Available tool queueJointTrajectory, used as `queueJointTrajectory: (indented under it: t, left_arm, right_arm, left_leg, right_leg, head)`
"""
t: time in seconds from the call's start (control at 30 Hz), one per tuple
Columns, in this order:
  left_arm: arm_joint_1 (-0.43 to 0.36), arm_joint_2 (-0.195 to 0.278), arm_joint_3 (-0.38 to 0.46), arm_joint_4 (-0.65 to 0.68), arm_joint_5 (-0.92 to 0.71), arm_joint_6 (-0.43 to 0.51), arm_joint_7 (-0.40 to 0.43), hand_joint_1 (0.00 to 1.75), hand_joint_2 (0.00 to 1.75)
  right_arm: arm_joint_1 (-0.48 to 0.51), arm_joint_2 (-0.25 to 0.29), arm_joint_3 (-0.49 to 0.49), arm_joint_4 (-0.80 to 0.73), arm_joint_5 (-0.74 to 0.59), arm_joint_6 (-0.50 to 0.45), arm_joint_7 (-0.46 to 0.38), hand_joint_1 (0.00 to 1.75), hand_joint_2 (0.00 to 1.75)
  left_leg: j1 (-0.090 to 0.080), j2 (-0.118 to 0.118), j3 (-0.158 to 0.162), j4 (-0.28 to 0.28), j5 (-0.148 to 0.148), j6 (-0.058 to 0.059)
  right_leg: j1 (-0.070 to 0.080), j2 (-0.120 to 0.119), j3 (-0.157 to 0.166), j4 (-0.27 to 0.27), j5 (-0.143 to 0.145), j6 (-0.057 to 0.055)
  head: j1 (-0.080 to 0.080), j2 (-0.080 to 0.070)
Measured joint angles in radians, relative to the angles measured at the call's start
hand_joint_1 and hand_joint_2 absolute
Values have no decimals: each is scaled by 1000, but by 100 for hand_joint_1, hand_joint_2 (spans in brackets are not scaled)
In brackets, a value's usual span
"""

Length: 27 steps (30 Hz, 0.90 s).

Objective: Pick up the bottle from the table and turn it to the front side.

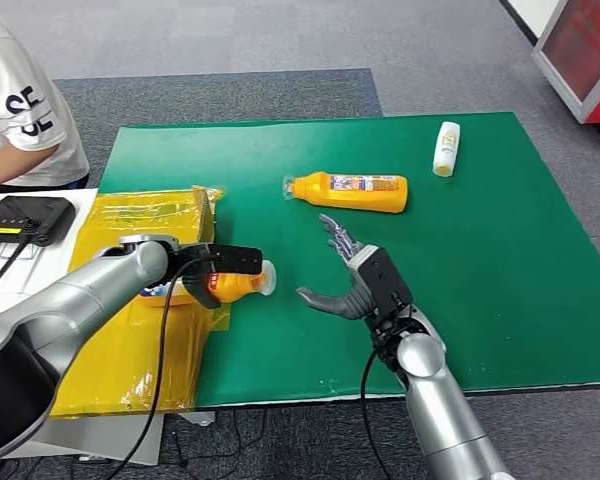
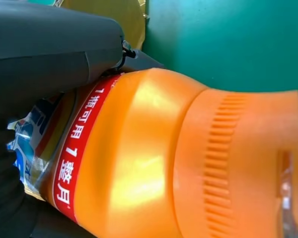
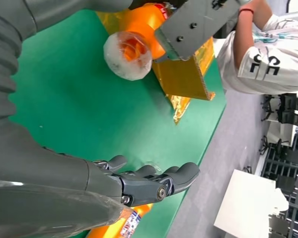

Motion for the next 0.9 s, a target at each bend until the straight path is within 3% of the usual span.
queueJointTrajectory:
  t: [0.03,0.07,0.17,0.57,0.73,0.8,0.87,0.9]
  left_arm:
    - [3,0,3,0,-1,8,-1,29,175]
    - [7,0,6,1,-4,19,0,0,131]
    - [32,-4,23,1,-13,60,9,0,0]
    - [83,-7,86,2,-46,148,-19,0,0]
    - [114,-6,134,-18,-52,244,-116,0,0]
    - [148,7,183,-65,-24,293,-246,0,87]
    - [213,39,266,-161,28,283,-414,0,175]
    - [257,59,318,-225,55,251,-491,0,175]
  right_arm:
    - [1,-1,0,0,2,1,1,0,175]
    - [1,-2,0,0,5,0,4,0,175]
    - [3,-4,-1,-4,13,-3,17,0,175]
    - [31,-14,-9,-8,27,-14,25,0,175]
    - [49,-23,-14,-13,25,-36,24,0,175]
    - [60,-28,-15,-20,14,-44,19,0,175]
    - [68,-37,-14,-29,-6,-48,12,0,175]
    - [71,-42,-12,-32,-18,-50,7,0,175]
  left_leg:
    - [0,0,0,0,0,0]
    - [0,0,0,0,0,0]
    - [0,0,1,0,0,0]
    - [0,0,0,0,0,0]
    - [0,0,-1,0,0,0]
    - [0,0,-1,0,0,0]
    - [0,0,0,0,-1,0]
    - [-1,0,0,0,-2,0]
  right_leg:
    - [0,0,0,0,0,0]
    - [0,0,0,0,0,0]
    - [0,0,0,0,0,0]
    - [0,0,0,0,0,0]
    - [0,0,0,0,0,0]
    - [0,0,0,0,0,0]
    - [0,0,0,0,-1,0]
    - [-1,1,0,0,-1,0]
  head:
    - [0,0]
    - [0,0]
    - [0,0]
    - [0,0]
    - [0,0]
    - [0,0]
    - [0,0]
    - [0,0]
